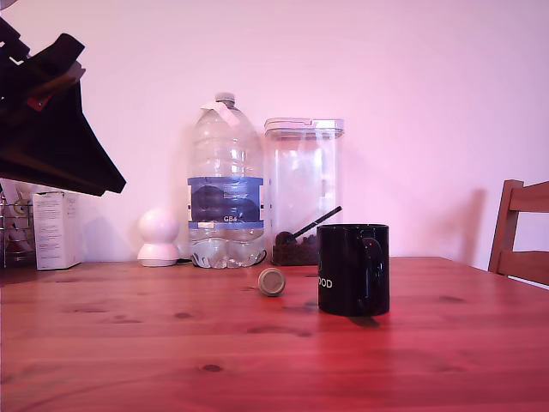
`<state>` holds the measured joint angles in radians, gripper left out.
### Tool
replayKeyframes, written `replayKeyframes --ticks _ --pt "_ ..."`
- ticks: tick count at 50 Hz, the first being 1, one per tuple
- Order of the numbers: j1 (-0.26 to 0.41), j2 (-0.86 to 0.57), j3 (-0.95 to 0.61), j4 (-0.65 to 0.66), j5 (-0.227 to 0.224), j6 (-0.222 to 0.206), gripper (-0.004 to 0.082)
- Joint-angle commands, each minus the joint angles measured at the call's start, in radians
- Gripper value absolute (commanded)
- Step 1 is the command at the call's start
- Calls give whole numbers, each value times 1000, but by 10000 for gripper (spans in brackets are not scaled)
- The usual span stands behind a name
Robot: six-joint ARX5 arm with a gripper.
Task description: Pick up the coffee capsules from the table one by one and drop them inside the nearest coffee cup
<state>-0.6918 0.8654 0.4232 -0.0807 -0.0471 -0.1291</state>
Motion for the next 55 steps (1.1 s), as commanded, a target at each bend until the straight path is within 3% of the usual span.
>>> replayKeyframes --ticks 1,22,31,35,55 --pt "6 -1 -21 7 5 5 166" --pt "6 -1 -21 7 16 5 175" --pt "6 2 -29 71 15 6 411" --pt "6 15 -36 121 15 5 452" --pt "6 145 -152 537 -15 6 453"
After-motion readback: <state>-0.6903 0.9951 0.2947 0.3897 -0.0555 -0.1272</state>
